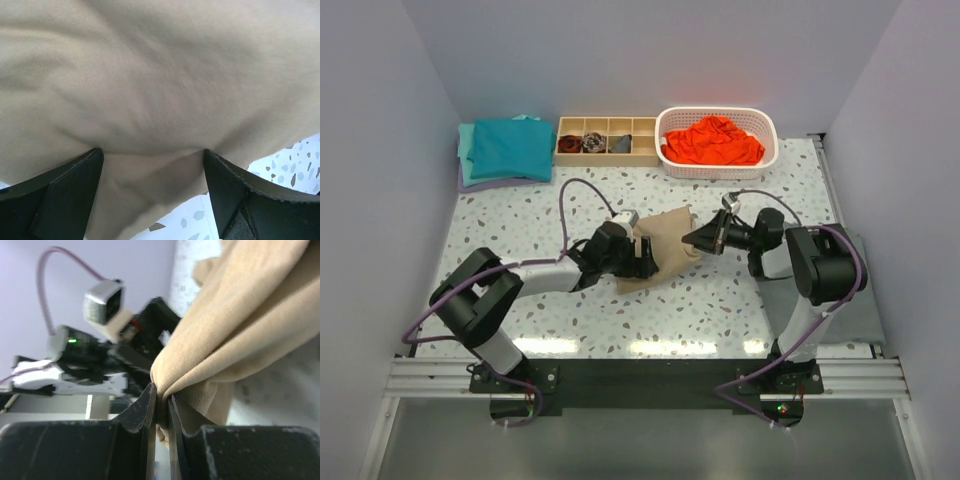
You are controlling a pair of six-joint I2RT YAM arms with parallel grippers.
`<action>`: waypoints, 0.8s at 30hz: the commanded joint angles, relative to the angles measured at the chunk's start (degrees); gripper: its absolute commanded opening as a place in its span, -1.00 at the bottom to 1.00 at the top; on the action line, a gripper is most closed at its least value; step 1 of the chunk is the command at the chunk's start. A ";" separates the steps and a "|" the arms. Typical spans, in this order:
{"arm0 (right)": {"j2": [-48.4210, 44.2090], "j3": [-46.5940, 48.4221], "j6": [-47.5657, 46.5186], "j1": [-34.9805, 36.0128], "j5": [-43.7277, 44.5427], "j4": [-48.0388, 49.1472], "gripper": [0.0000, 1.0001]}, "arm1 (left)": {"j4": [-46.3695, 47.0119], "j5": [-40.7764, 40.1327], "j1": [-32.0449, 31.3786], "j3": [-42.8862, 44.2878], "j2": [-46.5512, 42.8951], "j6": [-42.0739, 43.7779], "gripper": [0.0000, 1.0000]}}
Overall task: Fold and stack the t-shirts
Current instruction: Fold the tshirt
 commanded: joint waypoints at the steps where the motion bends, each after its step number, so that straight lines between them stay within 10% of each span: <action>1: -4.39 3.07 -24.61 -0.24 8.10 -27.78 -0.93 | -6.26 0.07 -0.08 -0.36 2.83 1.09 0.73; 2: -6.50 4.82 -33.12 0.11 13.46 -53.89 -0.92 | -6.26 -0.02 -0.08 -0.36 2.75 1.00 0.73; 5: -13.79 9.76 -52.88 1.87 29.12 -74.41 -0.80 | -6.52 -0.19 -0.08 -0.27 2.66 1.09 0.73; 11: -16.19 10.38 -52.28 1.43 25.39 -74.29 -0.76 | -6.17 0.42 -0.08 0.08 3.89 1.44 0.73; 16: -17.07 10.38 -52.80 1.52 27.48 -76.21 0.41 | -6.43 -0.01 -0.08 -0.01 3.19 1.62 0.73; 24: -27.34 13.45 -58.33 1.43 43.74 -87.28 0.54 | -8.79 -2.82 -0.08 0.08 0.82 2.14 0.73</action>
